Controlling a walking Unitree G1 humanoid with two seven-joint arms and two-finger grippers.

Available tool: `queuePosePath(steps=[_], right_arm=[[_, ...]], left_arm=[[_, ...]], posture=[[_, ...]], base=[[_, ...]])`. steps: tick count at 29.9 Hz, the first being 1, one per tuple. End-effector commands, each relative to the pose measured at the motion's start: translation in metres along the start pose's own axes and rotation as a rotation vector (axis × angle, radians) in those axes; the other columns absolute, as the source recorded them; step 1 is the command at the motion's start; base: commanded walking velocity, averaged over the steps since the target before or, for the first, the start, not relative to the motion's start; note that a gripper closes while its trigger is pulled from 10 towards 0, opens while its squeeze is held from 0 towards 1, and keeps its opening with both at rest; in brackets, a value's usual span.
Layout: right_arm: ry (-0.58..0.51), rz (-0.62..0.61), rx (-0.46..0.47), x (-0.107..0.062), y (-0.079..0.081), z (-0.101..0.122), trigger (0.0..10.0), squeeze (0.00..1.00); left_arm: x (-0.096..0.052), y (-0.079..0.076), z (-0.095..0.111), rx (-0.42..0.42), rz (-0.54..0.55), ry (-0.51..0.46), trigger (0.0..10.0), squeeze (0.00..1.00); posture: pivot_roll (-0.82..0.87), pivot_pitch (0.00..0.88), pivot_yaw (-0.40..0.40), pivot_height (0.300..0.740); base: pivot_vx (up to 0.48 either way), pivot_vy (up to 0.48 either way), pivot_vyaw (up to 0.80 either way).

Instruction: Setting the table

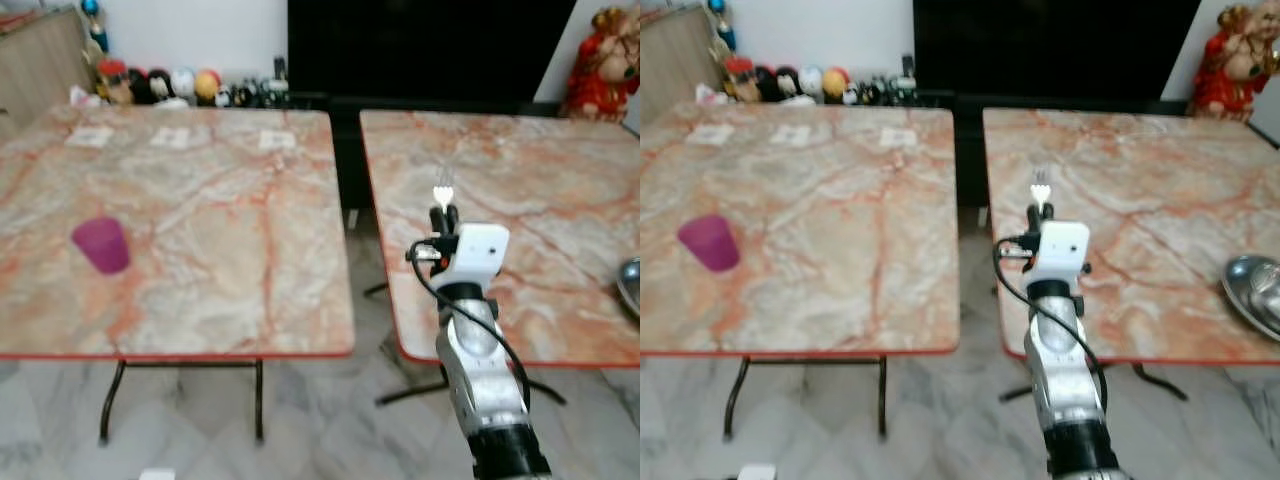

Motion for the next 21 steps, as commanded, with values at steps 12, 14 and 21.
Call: queuePosePath(steps=[12, 14, 21], right_arm=[[-0.005, -0.074, -0.023, 0.0, -0.023, 0.003, 10.0, 0.0], [-0.008, -0.084, -0.028, 0.001, -0.027, 0.004, 10.0, 0.0], [-0.018, -0.123, -0.055, 0.003, -0.04, 0.009, 10.0, 0.0]], left_arm=[[0.001, -0.007, 0.002, 0.026, -0.024, -0.002, 10.0, 0.0], [0.001, -0.007, 0.002, 0.024, -0.024, -0.004, 10.0, 0.0], [0.001, -0.007, 0.002, 0.025, -0.025, -0.003, 10.0, 0.0]], posture=[[-0.03, 0.011, 0.014, 0.74], [-0.03, 0.012, 0.016, 0.74], [-0.03, 0.014, 0.02, 0.74]], base=[[0.0, -0.472, 0.0], [0.0, -0.472, 0.0], [0.0, -0.472, 0.0]])
Point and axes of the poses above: a point about 5 cm out from each wrist's last joint towards the gripper, its own x axis pointing out of the wrist towards the gripper, its own z axis along the axis of the wrist's last joint, y = z × x, the point moved 4 cm from there along x, pointing out of the wrist towards the gripper, and after that the axes turned 12 degrees about x, right-handed, at the moved point
